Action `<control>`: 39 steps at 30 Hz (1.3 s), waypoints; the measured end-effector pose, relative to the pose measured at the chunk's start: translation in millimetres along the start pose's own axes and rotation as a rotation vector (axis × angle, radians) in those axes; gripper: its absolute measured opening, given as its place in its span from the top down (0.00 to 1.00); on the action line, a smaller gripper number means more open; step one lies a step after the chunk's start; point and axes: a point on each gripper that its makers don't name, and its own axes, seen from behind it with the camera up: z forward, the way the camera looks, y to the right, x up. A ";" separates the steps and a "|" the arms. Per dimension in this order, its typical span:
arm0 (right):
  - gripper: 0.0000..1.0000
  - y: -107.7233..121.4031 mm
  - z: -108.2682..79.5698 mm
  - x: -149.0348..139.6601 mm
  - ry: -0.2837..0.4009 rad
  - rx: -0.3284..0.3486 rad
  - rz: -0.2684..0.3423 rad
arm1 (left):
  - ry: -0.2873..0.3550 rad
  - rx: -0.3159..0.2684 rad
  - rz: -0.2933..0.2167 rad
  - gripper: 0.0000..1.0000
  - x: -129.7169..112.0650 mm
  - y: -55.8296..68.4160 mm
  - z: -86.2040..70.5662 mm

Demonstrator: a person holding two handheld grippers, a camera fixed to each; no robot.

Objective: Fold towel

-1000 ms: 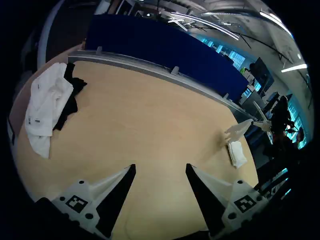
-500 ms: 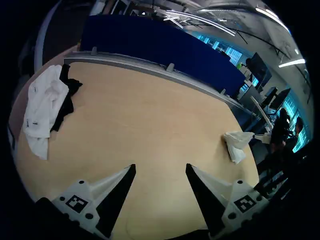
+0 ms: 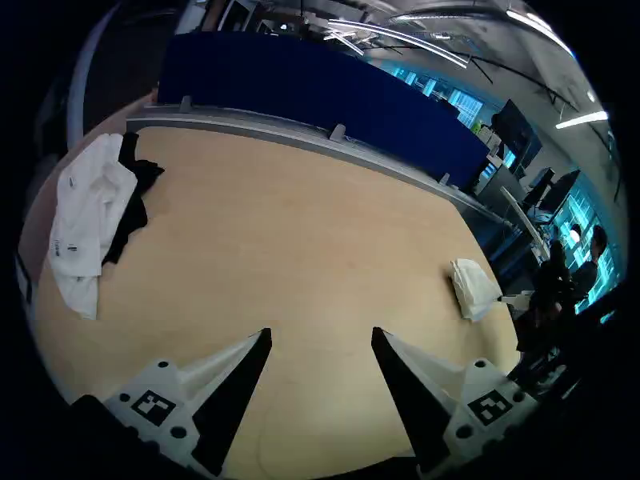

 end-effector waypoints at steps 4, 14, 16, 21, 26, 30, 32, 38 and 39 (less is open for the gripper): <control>0.96 3.3 8.2 -11.3 -0.012 -0.012 0.029 | 0.000 0.007 0.001 0.07 -1.1 -0.7 -2.0; 0.96 6.3 26.8 -32.2 -0.048 -0.037 0.078 | -0.004 0.016 0.013 0.07 -3.9 1.1 -3.1; 0.96 6.1 28.4 -33.6 -0.052 -0.039 0.081 | -0.005 0.017 0.014 0.07 -4.6 1.1 -2.3; 0.93 6.3 27.7 -32.8 -0.049 -0.044 0.079 | -0.007 0.015 0.016 0.08 -5.7 2.1 -1.1; 0.84 6.7 21.7 -31.7 -0.035 -0.053 0.069 | -0.008 0.013 0.018 0.08 -5.2 2.5 -0.6; 0.69 7.3 14.1 -32.0 -0.019 -0.064 0.062 | -0.006 0.008 0.016 0.08 -4.0 3.4 -0.4; 0.61 7.6 10.3 -31.5 -0.007 -0.070 0.061 | -0.006 0.006 0.016 0.07 -3.7 4.1 -0.1; 0.20 3.1 3.0 -22.7 0.039 -0.066 0.061 | -0.006 -0.001 0.019 0.07 -3.4 6.4 1.3; 0.14 1.9 2.2 -20.9 0.045 -0.064 0.061 | -0.006 -0.002 0.020 0.07 -3.4 6.7 1.5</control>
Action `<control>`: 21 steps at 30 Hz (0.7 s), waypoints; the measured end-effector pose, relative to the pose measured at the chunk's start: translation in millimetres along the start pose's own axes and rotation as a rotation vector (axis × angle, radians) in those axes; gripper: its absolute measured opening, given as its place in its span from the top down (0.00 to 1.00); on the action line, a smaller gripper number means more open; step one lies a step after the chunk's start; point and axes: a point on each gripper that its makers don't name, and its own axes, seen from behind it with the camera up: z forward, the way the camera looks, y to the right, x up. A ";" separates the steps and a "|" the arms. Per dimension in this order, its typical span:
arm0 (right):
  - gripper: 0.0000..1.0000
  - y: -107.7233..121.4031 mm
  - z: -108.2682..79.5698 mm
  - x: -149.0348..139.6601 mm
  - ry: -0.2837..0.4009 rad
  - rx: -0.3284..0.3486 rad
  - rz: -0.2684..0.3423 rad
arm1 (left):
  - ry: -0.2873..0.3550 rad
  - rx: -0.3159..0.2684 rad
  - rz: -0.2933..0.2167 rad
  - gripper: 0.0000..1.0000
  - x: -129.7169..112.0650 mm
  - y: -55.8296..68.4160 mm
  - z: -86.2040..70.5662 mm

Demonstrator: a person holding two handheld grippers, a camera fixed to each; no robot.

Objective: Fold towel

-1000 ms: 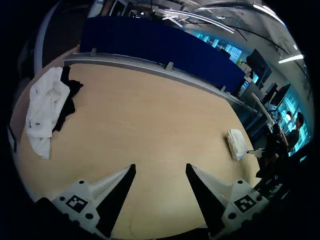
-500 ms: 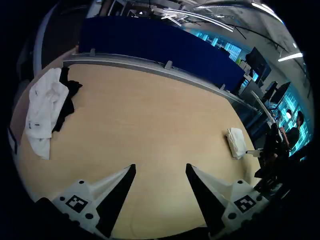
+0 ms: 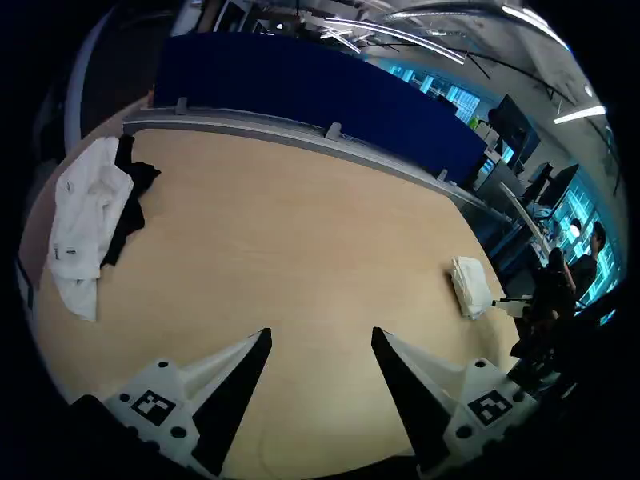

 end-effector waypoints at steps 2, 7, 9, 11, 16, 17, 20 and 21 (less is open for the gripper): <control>0.06 -2.3 -0.9 3.9 0.010 0.002 0.000 | 0.000 -0.002 0.000 0.08 0.1 0.4 0.0; 0.03 -10.8 1.3 12.5 0.025 0.012 -0.007 | 0.001 -0.003 -0.002 0.08 0.4 0.3 -1.1; 0.02 -15.6 3.2 16.0 0.030 0.018 -0.010 | 0.002 -0.003 -0.003 0.07 0.6 -0.1 -1.9; 0.02 -21.5 5.4 19.6 0.035 0.024 -0.014 | 0.004 -0.001 -0.006 0.07 1.1 -1.3 -2.8; 0.02 -40.3 11.0 25.0 0.041 0.052 -0.022 | 0.007 0.006 -0.013 0.08 2.1 -5.0 -6.3; 0.02 -43.8 12.2 25.2 0.041 0.056 -0.024 | 0.008 0.007 -0.015 0.08 2.3 -5.7 -7.0; 0.02 -51.2 16.8 21.4 0.030 0.065 -0.034 | 0.009 0.011 -0.018 0.08 2.7 -7.4 -8.5; 0.02 -52.9 18.4 19.5 0.025 0.066 -0.036 | 0.010 0.012 -0.019 0.08 2.8 -7.9 -8.9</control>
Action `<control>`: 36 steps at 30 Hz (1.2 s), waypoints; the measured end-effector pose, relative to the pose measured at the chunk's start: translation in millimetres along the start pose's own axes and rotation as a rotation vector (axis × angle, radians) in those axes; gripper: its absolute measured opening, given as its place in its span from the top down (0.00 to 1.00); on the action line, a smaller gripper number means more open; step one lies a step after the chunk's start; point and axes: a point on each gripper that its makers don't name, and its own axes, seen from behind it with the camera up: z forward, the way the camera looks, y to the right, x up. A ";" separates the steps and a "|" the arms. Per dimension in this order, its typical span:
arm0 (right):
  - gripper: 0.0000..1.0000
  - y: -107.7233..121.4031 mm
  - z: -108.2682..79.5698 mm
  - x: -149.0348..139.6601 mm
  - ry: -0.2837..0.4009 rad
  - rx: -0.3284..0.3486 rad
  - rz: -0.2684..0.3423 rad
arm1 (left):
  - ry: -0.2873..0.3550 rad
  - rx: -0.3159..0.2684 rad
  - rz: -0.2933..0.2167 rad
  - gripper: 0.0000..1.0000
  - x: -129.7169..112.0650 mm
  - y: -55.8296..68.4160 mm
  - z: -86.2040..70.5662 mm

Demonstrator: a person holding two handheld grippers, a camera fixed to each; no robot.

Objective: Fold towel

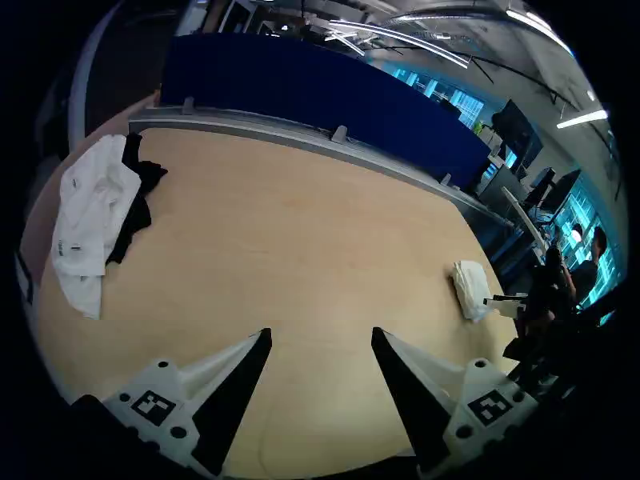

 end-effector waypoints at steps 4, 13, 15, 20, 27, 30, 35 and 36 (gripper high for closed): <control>0.02 -1.4 6.8 -10.8 -0.026 -0.003 -0.007 | 0.000 0.004 -0.001 0.07 -0.1 -2.1 -1.2; 0.02 1.5 17.0 -22.4 -0.054 -0.003 -0.010 | -0.002 0.011 -0.001 0.08 -1.7 -6.3 1.6; 0.02 1.6 16.5 -20.6 -0.054 -0.003 -0.014 | -0.001 0.011 -0.002 0.08 -1.5 -6.4 1.9; 0.02 1.4 9.8 0.5 -0.012 -0.002 -0.024 | 0.002 0.011 -0.008 0.08 1.0 -5.5 1.5; 0.02 8.1 15.6 46.6 0.048 -0.002 -0.031 | 0.008 0.020 -0.012 0.07 4.5 -6.9 1.4; 0.02 9.7 26.3 59.9 0.052 0.002 -0.036 | 0.011 0.026 -0.015 0.07 5.2 -8.0 0.7; 0.02 8.6 48.4 66.1 0.030 0.008 -0.043 | 0.014 0.041 -0.024 0.08 4.9 -11.1 -0.7; 0.02 8.6 52.4 65.6 0.024 0.008 -0.044 | 0.015 0.043 -0.025 0.07 4.9 -11.8 -1.1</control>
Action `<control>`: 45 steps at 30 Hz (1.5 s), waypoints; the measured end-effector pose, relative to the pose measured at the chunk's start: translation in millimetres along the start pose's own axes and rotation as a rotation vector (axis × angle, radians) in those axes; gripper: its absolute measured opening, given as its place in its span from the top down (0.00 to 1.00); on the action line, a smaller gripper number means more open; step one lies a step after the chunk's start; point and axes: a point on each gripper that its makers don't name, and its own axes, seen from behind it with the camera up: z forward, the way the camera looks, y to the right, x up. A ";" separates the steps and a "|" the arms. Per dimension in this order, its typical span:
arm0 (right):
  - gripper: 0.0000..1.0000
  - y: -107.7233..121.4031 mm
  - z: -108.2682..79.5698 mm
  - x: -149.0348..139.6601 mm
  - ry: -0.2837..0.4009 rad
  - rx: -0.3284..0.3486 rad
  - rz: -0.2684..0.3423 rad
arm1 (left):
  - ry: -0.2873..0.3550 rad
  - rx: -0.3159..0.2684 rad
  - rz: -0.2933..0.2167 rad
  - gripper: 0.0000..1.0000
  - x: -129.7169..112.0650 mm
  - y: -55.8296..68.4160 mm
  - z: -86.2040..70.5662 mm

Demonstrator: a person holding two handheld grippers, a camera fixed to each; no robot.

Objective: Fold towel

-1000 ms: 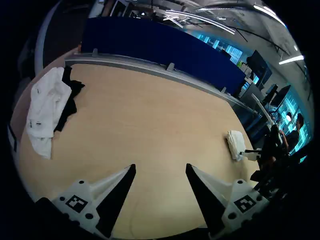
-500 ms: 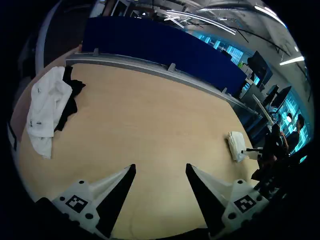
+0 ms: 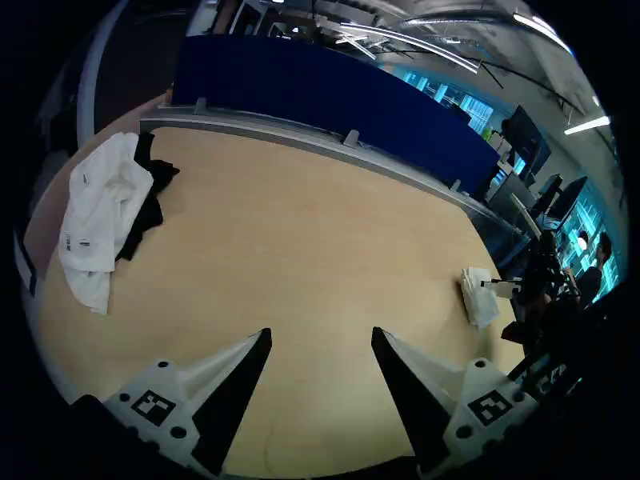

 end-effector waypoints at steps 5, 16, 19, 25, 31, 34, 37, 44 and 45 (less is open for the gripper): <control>0.02 0.7 15.6 -7.1 -0.035 -0.001 0.006 | 0.008 0.011 -0.005 0.08 0.9 -2.9 -2.3; 0.01 -1.0 7.2 -0.7 -0.012 -0.004 0.022 | 0.010 0.011 -0.003 0.07 -0.2 -2.9 -4.9; 0.01 -4.3 -5.4 4.8 0.016 -0.006 0.024 | 0.012 0.005 -0.002 0.08 -0.1 -2.1 -5.1; 0.01 -10.6 -29.2 9.5 0.059 -0.016 0.033 | 0.021 -0.010 -0.001 0.08 0.2 -2.6 -4.2; 0.01 -24.0 -65.8 37.4 0.235 -0.027 0.059 | 0.030 -0.024 0.006 0.08 2.8 -3.2 -2.7; 0.01 -28.3 -86.0 49.4 0.327 -0.037 0.087 | 0.035 -0.030 0.010 0.08 4.7 -2.6 -1.5; 0.01 -34.1 -108.4 62.1 0.417 -0.042 0.113 | 0.039 -0.036 0.014 0.08 6.8 -1.5 -0.7; 0.01 -48.5 -148.1 86.7 0.582 -0.066 0.120 | 0.047 -0.049 0.022 0.07 11.0 2.1 1.0; 0.00 -50.3 -150.3 88.4 0.589 -0.070 0.117 | 0.050 -0.051 0.024 0.08 12.2 2.5 1.2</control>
